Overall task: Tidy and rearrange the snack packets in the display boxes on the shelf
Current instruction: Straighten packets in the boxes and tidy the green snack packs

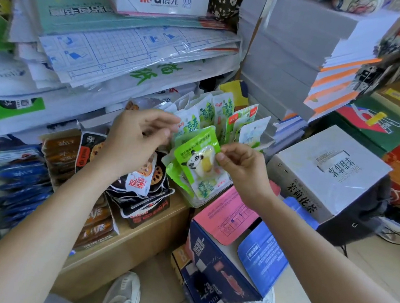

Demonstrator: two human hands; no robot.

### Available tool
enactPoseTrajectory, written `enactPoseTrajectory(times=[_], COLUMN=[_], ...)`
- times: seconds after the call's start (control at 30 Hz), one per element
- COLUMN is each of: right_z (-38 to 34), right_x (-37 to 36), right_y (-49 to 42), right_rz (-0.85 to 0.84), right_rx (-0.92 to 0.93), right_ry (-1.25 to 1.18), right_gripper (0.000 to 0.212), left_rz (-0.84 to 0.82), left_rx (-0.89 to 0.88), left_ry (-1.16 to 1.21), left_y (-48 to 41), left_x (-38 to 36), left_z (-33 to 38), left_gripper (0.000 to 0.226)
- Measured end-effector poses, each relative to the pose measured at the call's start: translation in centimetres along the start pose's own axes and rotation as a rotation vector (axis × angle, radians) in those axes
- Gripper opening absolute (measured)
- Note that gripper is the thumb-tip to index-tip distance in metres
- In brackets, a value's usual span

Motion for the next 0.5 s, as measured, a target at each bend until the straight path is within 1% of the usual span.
enactPoseTrajectory(times=[0.03, 0.07, 0.1, 0.17, 0.23, 0.3, 0.33, 0.4, 0.5], right_z=[0.1, 0.3, 0.3, 0.5, 0.6, 0.8, 0.9, 1.1, 1.1], right_x=[-0.3, -0.6, -0.8, -1.0, -1.2, -1.3, -1.3, -1.1, -0.7], right_y=[0.1, 0.3, 0.4, 0.9, 1.5, 2.0, 2.2, 2.7, 3.2], right_rz=[0.018, 0.038, 0.056, 0.087, 0.09, 0.073, 0.056, 0.016, -0.058], right_rx=[-0.002, -0.009, -0.017, -0.038, -0.008, 0.076, 0.106, 0.122, 0.108], right_ry=[0.049, 0.115, 0.185, 0.358, 0.594, 0.871, 0.952, 0.995, 0.979], right_gripper=[0.015, 0.015, 0.015, 0.012, 0.011, 0.014, 0.012, 0.009, 0.017], left_rz=[-0.011, -0.052, -0.108, -0.17, -0.141, -0.1, -0.088, -0.067, -0.036], left_rx=[-0.022, -0.033, -0.036, -0.049, -0.07, -0.067, -0.07, -0.082, -0.074], left_ry=[0.04, 0.042, -0.006, -0.231, -0.39, -0.411, -0.43, -0.504, -0.571], left_y=[-0.1, -0.1, 0.0, 0.3, 0.6, 0.6, 0.5, 0.6, 0.7], left_x=[-0.1, -0.3, -0.7, -1.5, -2.1, -2.3, -2.4, -2.5, -3.5], left_z=[0.3, 0.7, 0.8, 0.6, 0.2, -0.1, -0.2, 0.0, 0.6], left_gripper=[0.022, 0.021, 0.027, 0.043, 0.054, 0.057, 0.056, 0.054, 0.059])
Point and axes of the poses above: each hand's wrist, its own y-axis away from the middle knuckle, its own x-axis out of the back of the hand, z = x × y, the point moved 2 cm from there along -y, towards the middle knuckle, and after that the axes turned 11 degrees about -z, right-handed, at the moved point
